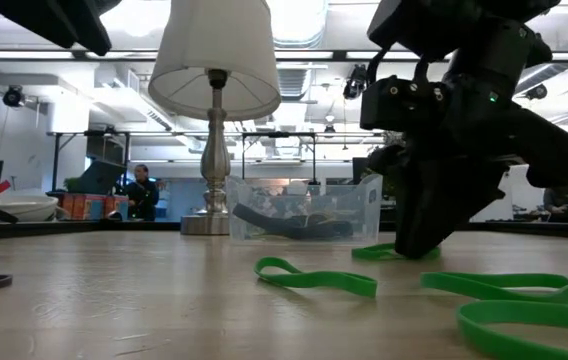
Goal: Pick and place rubber bands into bin
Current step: Put the green rubber band into the transparent bin
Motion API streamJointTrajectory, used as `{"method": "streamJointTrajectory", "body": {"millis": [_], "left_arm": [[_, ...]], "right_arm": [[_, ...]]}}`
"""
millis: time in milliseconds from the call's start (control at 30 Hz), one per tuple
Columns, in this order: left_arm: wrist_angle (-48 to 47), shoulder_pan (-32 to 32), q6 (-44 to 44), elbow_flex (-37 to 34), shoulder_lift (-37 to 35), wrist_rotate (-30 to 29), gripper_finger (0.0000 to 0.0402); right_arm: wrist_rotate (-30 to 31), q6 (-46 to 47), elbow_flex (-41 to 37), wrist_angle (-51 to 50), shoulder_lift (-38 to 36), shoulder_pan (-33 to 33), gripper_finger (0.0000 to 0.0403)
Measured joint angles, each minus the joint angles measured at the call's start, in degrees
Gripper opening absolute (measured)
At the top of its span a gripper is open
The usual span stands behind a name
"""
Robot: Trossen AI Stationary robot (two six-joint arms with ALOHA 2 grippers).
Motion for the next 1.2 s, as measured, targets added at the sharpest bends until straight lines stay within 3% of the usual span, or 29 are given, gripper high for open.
{"method": "streamJointTrajectory", "body": {"millis": [667,800,967,1200], "left_arm": [[0.0,-0.1,0.0,-0.2,0.1,0.0,0.0109],[0.0,-0.1,0.0,-0.2,0.1,0.0,0.0109],[0.0,0.0,0.0,-0.2,0.1,-0.2,0.0109],[0.0,0.0,0.0,-0.2,0.1,-0.2,0.0109]], "right_arm": [[-4.6,2.8,0.0,-2.2,-1.8,-0.1,0.0074],[-4.7,1.6,0.0,-2.4,-1.8,-0.1,0.0060],[-4.9,-1.7,0.0,-2.5,-1.8,0.2,0.0015],[-4.2,-4.0,0.2,-2.6,-1.8,0.5,0.0008]]}}
